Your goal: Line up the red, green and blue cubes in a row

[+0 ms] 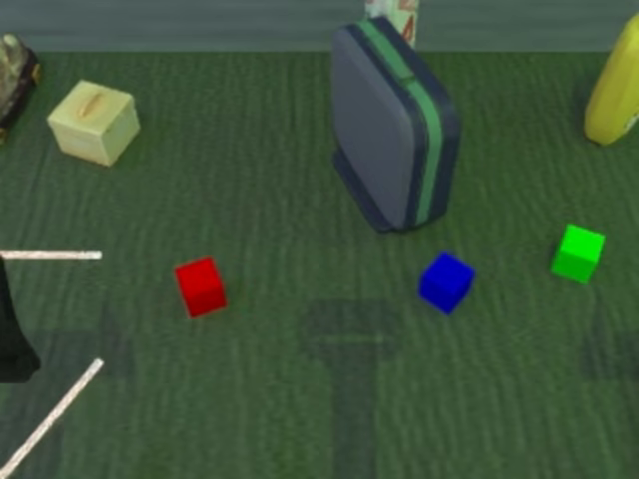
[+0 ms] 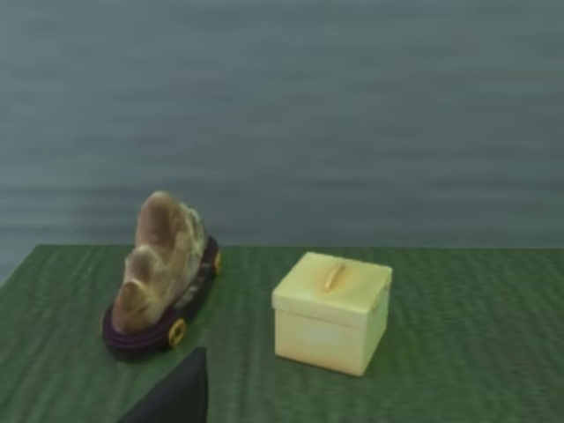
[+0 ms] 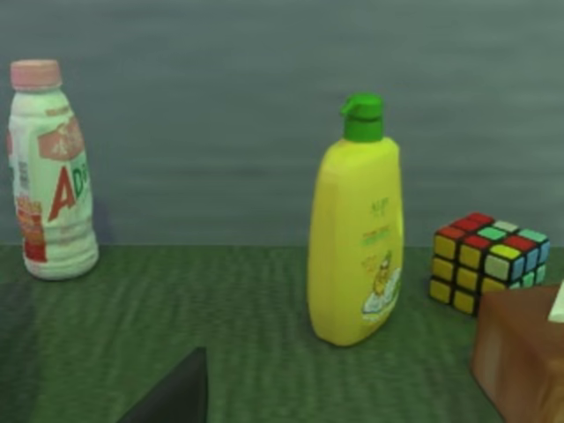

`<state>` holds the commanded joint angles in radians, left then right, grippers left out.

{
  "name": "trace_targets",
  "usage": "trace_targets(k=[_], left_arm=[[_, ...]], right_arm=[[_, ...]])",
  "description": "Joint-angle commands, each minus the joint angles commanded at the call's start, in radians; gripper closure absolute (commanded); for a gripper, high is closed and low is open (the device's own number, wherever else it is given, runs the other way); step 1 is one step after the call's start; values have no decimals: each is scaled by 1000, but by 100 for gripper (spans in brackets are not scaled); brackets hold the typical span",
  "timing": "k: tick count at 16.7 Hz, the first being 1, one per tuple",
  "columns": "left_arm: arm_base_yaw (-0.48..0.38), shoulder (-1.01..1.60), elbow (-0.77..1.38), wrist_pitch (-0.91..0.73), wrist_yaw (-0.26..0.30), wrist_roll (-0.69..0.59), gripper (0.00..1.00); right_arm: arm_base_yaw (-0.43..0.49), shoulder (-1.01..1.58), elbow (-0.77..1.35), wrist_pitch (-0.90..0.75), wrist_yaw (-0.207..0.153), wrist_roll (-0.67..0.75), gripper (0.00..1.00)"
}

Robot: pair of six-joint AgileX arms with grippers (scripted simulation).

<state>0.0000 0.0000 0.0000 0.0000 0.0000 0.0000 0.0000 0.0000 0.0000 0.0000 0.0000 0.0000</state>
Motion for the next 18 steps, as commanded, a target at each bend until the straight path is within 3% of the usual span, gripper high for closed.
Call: trace_targets(k=[4, 8, 18], left_arm=[[-7, 30, 30, -20, -1, 15, 0], [-48, 218, 198, -130, 0, 100, 0], [-225, 1226, 899, -624, 1, 464, 0]], right_arm=[[0, 0, 0, 0, 0, 0, 0], [0, 0, 0, 0, 0, 0, 0], [0, 0, 0, 0, 0, 0, 0]])
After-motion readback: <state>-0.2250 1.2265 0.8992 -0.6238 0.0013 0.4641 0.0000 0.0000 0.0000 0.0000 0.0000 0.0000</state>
